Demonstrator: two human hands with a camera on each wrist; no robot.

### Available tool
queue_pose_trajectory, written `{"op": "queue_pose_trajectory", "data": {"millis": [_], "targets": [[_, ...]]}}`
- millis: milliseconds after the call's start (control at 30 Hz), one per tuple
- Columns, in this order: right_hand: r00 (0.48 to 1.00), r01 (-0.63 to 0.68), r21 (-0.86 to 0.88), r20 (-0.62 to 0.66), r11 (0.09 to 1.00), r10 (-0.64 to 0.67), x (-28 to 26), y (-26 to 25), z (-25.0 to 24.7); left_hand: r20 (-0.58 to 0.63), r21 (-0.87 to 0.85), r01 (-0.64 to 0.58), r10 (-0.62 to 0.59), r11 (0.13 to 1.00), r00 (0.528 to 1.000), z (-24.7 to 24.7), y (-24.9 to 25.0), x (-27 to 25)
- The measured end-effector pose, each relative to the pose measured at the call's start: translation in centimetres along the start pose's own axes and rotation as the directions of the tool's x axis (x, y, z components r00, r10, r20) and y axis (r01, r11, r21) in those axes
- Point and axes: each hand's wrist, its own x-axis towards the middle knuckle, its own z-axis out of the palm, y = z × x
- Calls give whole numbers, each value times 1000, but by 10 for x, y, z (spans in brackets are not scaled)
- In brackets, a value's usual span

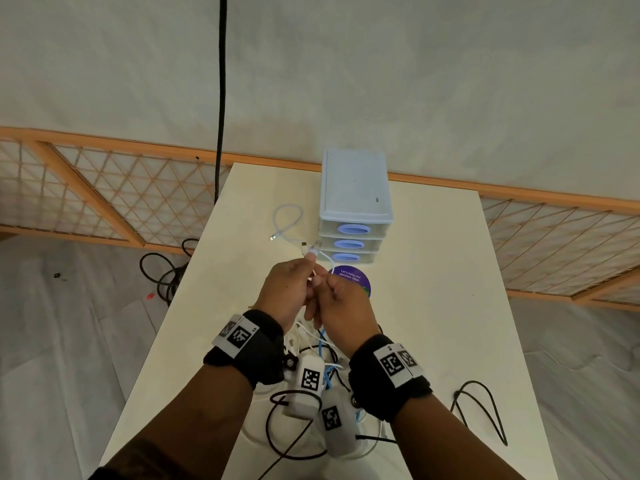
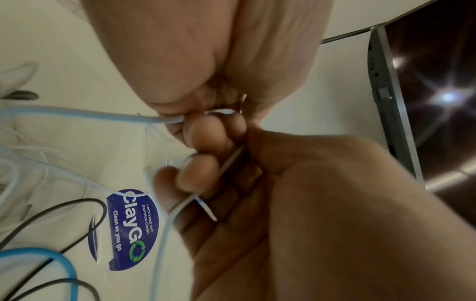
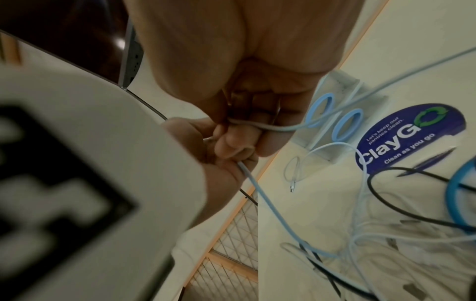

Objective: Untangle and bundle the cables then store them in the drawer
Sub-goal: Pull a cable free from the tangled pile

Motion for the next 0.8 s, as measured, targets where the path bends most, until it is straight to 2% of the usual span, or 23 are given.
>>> {"op": "queue_pose_trajectory", "data": {"millis": [100, 200, 267, 333, 367, 433, 500, 600, 733, 800], "targets": [[997, -7, 32, 82, 999, 4, -6, 7, 2, -71, -39, -17, 14, 999, 997, -3, 2, 5], [993, 9, 11, 117, 1000, -11, -14, 17, 2, -40, -288, 17, -30, 957, 999, -5, 11, 8], [989, -23, 27, 150, 999, 18, -18, 23, -2, -25, -324, 12, -21, 946, 999, -7, 20, 7], [984, -101, 114, 159, 988, 82, -19, 25, -8, -27, -269, -28, 22, 963, 999, -15, 22, 8], [981, -162, 217, 141, 963, 133, -18, 24, -13, -17, -241, -35, 32, 970, 999, -19, 21, 8], [968, -251, 465, 103, 849, 229, -12, 17, -25, 41, -161, -13, 20, 987, 999, -28, 16, 7], [966, -246, 603, 87, 759, 244, -7, 5, -34, 119, 29, -1, -3, 1000, 993, -31, 9, 4], [974, -221, 592, 94, 775, 205, -1, -5, -29, 174, 257, -25, -21, 966, 985, -20, 3, -3], [981, -193, 516, 129, 835, 146, 1, -2, -17, 24, 247, 8, -15, 969, 1000, -15, 3, 7], [979, -188, 459, 158, 868, 128, -3, 1, -15, -68, 145, 44, -35, 988, 997, -21, 3, 18]]}}
